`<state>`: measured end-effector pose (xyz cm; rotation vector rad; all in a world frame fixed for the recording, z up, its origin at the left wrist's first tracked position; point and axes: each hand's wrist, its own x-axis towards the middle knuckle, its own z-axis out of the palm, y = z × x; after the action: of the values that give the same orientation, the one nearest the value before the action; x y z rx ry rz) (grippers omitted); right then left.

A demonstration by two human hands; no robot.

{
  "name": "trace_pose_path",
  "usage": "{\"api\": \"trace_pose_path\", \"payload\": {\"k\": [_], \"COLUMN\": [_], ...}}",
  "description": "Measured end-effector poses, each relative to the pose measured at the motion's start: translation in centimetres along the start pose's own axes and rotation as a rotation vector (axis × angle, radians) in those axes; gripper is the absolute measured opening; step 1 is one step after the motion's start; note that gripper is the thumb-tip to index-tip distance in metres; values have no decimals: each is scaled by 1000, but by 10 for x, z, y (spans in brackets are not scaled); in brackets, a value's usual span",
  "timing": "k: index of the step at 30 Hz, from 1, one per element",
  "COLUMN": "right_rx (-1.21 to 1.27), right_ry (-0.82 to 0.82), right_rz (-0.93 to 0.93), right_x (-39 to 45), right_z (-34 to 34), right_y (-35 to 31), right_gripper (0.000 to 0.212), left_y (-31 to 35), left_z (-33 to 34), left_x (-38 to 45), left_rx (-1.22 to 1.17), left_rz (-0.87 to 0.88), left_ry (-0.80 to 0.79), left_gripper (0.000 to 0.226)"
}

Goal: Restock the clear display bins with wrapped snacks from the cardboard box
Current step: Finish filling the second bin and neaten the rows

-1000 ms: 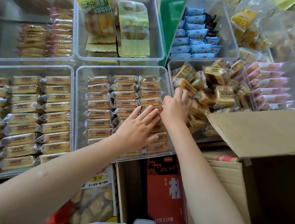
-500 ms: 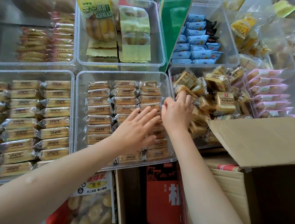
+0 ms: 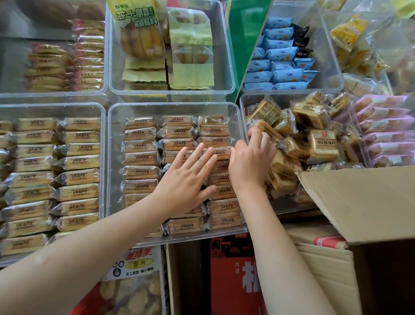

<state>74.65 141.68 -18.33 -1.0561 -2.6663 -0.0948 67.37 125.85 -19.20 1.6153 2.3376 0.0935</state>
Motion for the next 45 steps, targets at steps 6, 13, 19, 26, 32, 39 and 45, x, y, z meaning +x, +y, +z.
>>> {"api": "trace_pose_path", "payload": {"k": [6, 13, 19, 26, 32, 39, 45], "right_rx": [-25, -79, 94, -55, -75, -72, -126], "right_ry": [127, 21, 15, -117, -156, -132, -91], "right_rz": [-55, -11, -179, -2, 8, -53, -79], "right_x": [-6, 3, 12, 18, 27, 28, 28], "right_z": [5, 0, -1, 4, 5, 7, -2], "right_y": [8, -7, -21, -9, -14, -9, -11], "right_gripper": [8, 13, 8, 13, 7, 9, 11], "left_y": [2, -1, -40, -39, -38, -39, -39], "left_z": [1, -13, -20, -14, -13, -20, -18], "left_x": [10, 17, 12, 20, 19, 21, 25], "left_rx": [38, -69, -65, -17, -26, -25, 5], "left_rz": [51, 41, -122, -100, -112, -134, -146], "left_ry": [-28, -61, 35, 33, 34, 42, -6], "left_gripper": [81, 76, 74, 70, 76, 75, 69]}}
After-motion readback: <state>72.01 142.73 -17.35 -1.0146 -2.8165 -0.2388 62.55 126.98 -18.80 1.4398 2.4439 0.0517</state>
